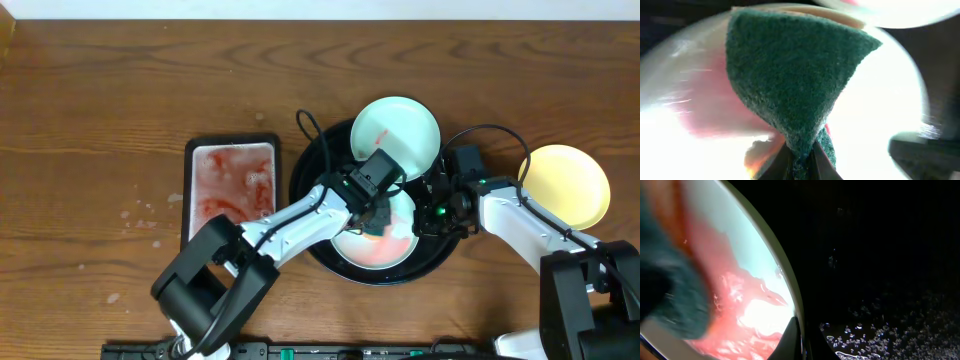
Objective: Clean dirty plates on tray and stack at the side
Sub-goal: 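Scrub the green plate with the sponge held in left gripper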
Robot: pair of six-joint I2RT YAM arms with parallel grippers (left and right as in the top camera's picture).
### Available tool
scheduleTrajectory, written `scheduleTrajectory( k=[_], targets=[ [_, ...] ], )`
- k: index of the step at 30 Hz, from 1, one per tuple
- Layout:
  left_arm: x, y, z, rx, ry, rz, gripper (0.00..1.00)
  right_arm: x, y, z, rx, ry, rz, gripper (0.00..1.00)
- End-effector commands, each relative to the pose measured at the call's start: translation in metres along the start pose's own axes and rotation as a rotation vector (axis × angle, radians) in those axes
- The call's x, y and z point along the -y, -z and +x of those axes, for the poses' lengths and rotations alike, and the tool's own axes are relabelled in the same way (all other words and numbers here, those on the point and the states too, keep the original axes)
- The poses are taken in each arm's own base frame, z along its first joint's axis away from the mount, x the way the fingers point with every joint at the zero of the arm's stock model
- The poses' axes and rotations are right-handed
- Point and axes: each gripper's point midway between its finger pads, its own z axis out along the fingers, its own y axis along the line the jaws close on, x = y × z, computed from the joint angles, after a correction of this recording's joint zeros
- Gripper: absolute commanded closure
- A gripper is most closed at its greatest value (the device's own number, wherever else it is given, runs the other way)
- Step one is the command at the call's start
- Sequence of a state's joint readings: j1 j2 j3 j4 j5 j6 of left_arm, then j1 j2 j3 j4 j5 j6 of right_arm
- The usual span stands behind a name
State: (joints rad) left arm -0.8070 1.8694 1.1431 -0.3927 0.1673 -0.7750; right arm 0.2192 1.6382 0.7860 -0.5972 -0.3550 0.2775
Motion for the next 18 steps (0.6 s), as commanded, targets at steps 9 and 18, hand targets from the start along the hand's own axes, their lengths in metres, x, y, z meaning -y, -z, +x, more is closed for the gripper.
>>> scheduleTrajectory(
  k=[9, 18],
  targets=[
    [0.027, -0.021, 0.083, -0.436, -0.057, 0.227, 0.93, 0.026, -0.007, 0.003, -0.005, -0.012, 0.125, 0.99],
    [-0.076, 0.001, 0.035, -0.146, -0.018, -0.318, 0.93, 0.026, -0.007, 0.003, -0.005, -0.011, 0.125, 0.99]
  ],
)
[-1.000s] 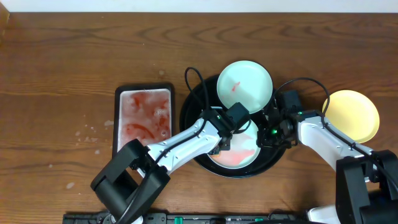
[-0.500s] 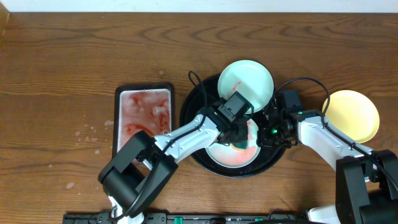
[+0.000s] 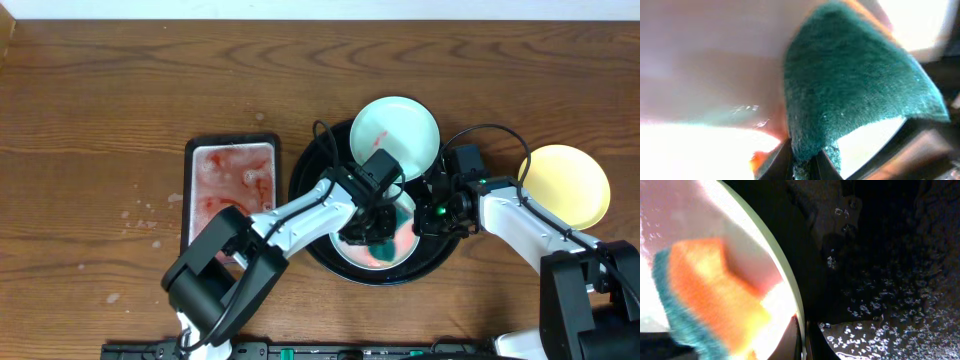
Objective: Clean dirty plates on tray and stack at the side
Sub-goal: 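Scrub the green plate with the sponge held in left gripper, then return the sponge to the basin with left gripper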
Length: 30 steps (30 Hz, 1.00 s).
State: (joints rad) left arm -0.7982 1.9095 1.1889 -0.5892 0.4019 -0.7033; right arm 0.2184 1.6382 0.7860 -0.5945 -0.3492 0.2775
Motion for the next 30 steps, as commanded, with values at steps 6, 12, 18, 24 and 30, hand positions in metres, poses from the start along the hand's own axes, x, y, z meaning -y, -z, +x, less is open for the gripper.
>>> scheduleTrajectory(
  k=[6, 12, 18, 24, 30],
  targets=[
    [-0.121, 0.049, -0.054, 0.429, 0.016, -0.673, 0.92, 0.025, -0.008, 0.004, -0.009, -0.008, 0.121, 0.99],
    [-0.133, 0.071, -0.067, 0.521, -0.049, -0.808, 0.92, 0.028, -0.007, 0.004, -0.006, -0.008, 0.140, 0.99],
    [-0.107, 0.046, -0.042, 0.355, -0.030, -0.593, 0.93, 0.029, -0.007, 0.005, -0.009, -0.010, 0.144, 0.99],
    [-0.061, 0.082, -0.020, 0.325, -0.020, -0.311, 0.93, 0.028, -0.005, 0.003, 0.000, -0.007, 0.141, 0.99],
    [-0.069, 0.153, -0.013, 0.426, -0.007, -0.230, 0.92, 0.023, 0.013, -0.008, 0.081, 0.015, 0.145, 0.99]
  ],
)
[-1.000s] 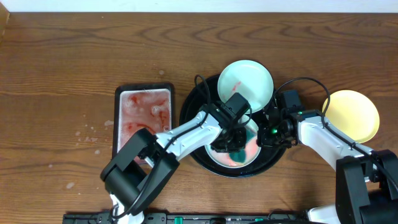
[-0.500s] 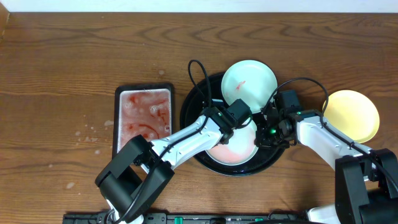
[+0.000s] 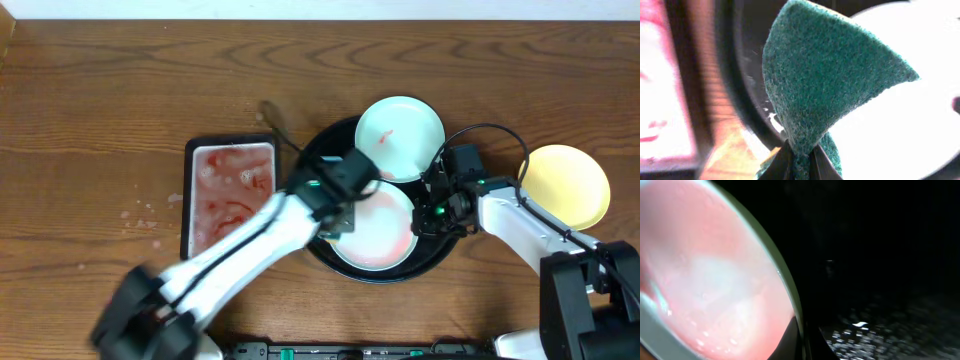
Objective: Clean dirty plates on tray and stack at the side
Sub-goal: 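Return the sponge to the basin with left gripper, then lift the green plate up on edge with right gripper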
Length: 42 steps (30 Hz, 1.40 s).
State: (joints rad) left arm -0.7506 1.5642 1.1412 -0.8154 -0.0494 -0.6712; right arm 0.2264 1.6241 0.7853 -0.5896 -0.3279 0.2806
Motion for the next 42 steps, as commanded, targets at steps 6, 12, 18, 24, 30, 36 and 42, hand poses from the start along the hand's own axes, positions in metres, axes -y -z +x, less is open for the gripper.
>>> scheduleTrajectory(
  k=[6, 12, 18, 24, 30, 36, 42],
  targets=[
    [-0.090, 0.059, -0.026, 0.083, 0.137, -0.010, 0.90, 0.013, 0.044, -0.015, 0.179, 0.034, 0.126, 0.99],
    [-0.147, 0.030, -0.025, -0.002, 0.305, -0.029, 0.89, 0.017, 0.069, -0.022, 0.297, 0.094, 0.271, 0.99],
    [-0.173, 0.004, -0.014, -0.097, 0.377, -0.019, 0.89, -0.005, 0.106, -0.029, 0.434, 0.202, 0.365, 0.99],
    [-0.177, 0.000, -0.011, -0.112, 0.391, -0.026, 0.66, -0.015, 0.156, -0.031, 0.600, 0.261, 0.584, 0.99],
    [-0.177, 0.001, -0.007, -0.128, 0.392, -0.031, 0.41, -0.049, 0.190, -0.034, 0.722, 0.383, 0.672, 0.99],
    [-0.178, 0.001, -0.005, -0.138, 0.393, -0.034, 0.20, -0.068, 0.216, -0.032, 0.850, 0.465, 0.796, 0.99],
    [-0.178, 0.001, -0.005, -0.138, 0.393, -0.034, 0.19, -0.088, 0.216, -0.023, 0.868, 0.598, 0.833, 0.99]
  ],
)
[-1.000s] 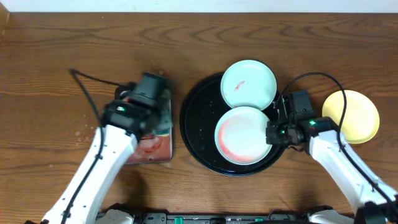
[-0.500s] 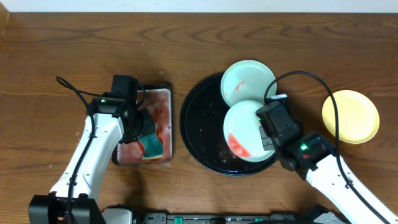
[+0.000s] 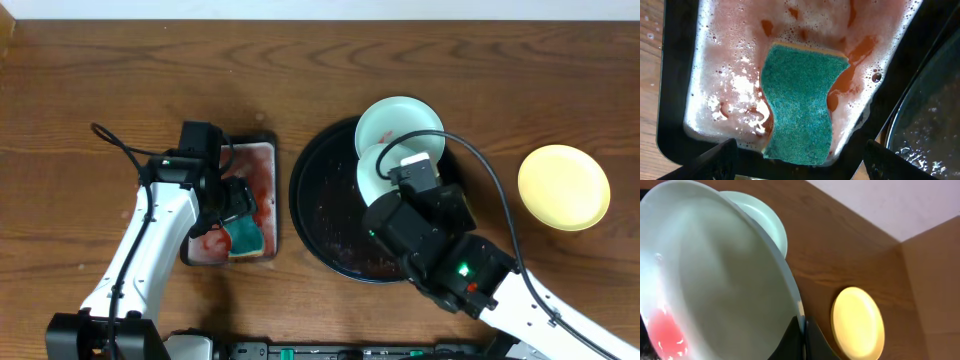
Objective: Clean dirty plates on tray and stack at the side
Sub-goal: 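Lift the green plate up on edge with right gripper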
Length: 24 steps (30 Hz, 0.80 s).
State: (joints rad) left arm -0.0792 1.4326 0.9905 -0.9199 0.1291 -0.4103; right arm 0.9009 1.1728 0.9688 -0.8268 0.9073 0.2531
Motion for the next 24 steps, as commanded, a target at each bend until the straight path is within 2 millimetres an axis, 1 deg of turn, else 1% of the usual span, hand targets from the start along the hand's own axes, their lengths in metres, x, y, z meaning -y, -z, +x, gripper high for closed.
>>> scheduleTrajectory(
  k=[1, 4, 6, 9, 14, 24],
  targets=[
    [-0.002, 0.000, 0.002, -0.006, -0.005, -0.002, 0.19, 0.009, 0.016, -0.017, 0.078, 0.072, 0.072, 0.99],
    [-0.002, 0.000, 0.002, -0.006, -0.005, -0.002, 0.19, 0.003, 0.024, -0.020, 0.107, 0.169, 0.070, 0.99],
    [-0.002, 0.000, 0.002, -0.006, -0.005, -0.002, 0.19, -0.002, 0.027, -0.021, 0.118, 0.198, 0.058, 0.99],
    [-0.002, 0.000, 0.002, -0.006, -0.005, -0.002, 0.19, -0.005, 0.031, -0.023, 0.135, 0.209, 0.057, 0.99],
    [-0.002, 0.000, 0.002, -0.006, -0.005, -0.002, 0.19, -0.003, 0.038, -0.027, 0.166, 0.219, 0.093, 0.99],
    [-0.002, 0.000, 0.002, -0.006, -0.005, -0.002, 0.19, -0.002, 0.039, -0.028, 0.172, 0.219, 0.104, 0.99]
  ],
)
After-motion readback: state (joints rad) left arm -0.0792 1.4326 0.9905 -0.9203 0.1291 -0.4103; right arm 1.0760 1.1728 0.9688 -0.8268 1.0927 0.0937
